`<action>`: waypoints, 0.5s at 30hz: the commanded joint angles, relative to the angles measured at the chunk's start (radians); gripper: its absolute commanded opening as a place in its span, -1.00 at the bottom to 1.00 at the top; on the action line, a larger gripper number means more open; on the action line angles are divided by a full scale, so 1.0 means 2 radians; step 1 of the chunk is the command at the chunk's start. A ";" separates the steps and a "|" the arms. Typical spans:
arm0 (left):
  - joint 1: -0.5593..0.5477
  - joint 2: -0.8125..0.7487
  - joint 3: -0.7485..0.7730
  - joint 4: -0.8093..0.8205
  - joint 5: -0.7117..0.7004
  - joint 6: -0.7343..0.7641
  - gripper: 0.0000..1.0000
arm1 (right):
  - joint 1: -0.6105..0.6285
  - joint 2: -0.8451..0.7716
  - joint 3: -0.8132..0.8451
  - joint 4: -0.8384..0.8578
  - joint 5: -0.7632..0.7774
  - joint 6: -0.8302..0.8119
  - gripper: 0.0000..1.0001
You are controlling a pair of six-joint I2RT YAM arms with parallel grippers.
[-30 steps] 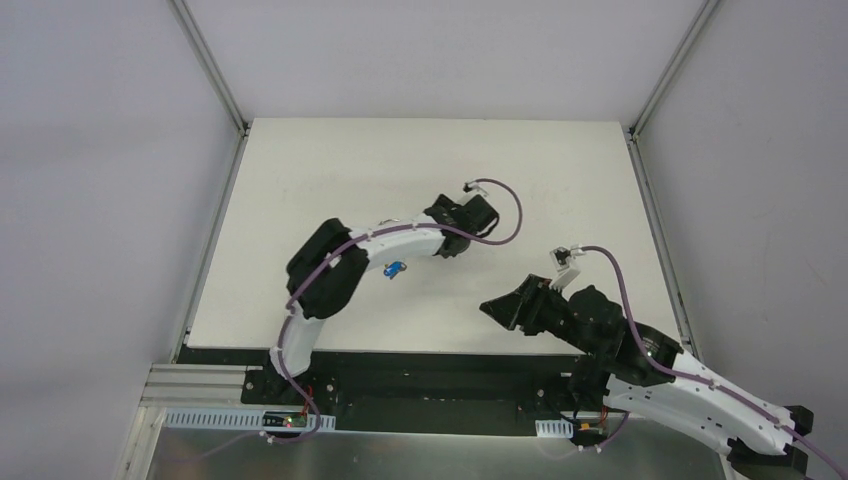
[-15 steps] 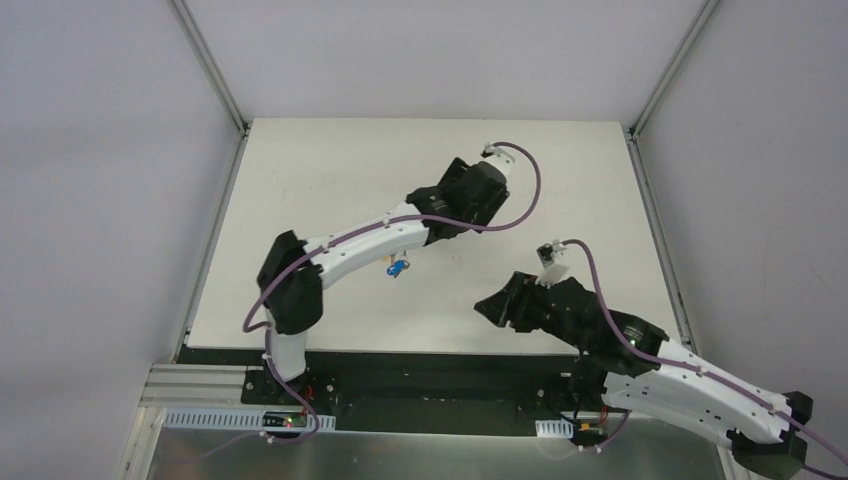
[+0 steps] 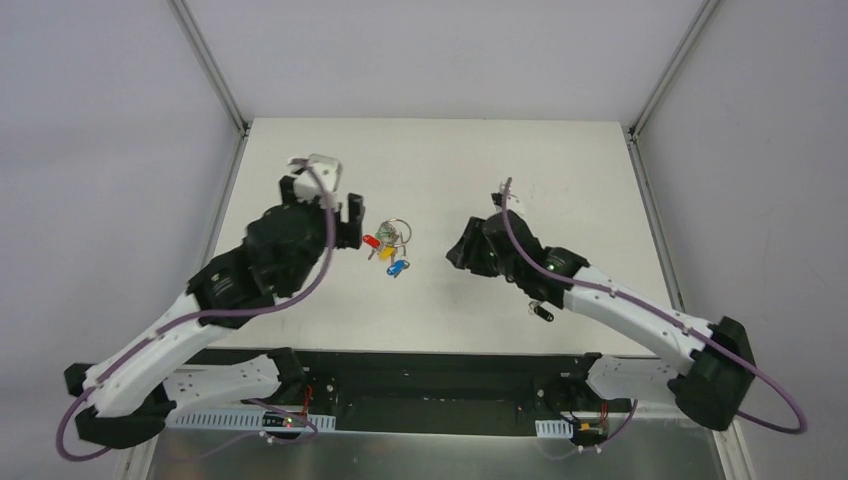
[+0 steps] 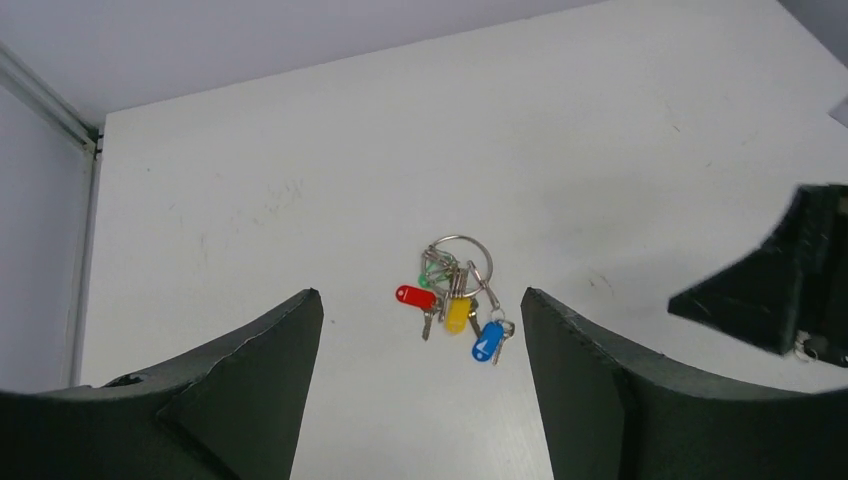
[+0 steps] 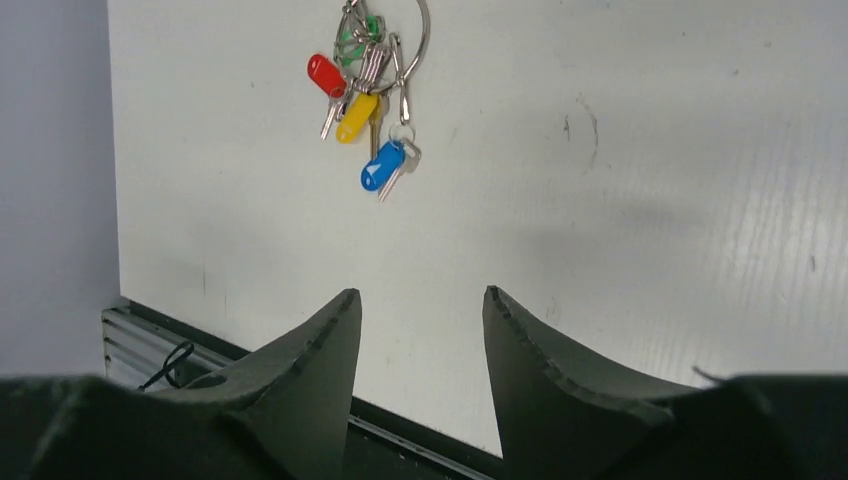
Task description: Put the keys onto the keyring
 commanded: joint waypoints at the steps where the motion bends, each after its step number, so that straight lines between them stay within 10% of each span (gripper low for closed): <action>1: 0.003 -0.093 -0.063 -0.054 0.048 -0.030 0.43 | -0.018 0.114 0.089 0.039 -0.016 -0.042 0.01; 15: 0.003 -0.237 -0.152 -0.088 0.157 -0.035 0.40 | -0.031 0.389 0.334 -0.035 0.024 -0.171 -0.08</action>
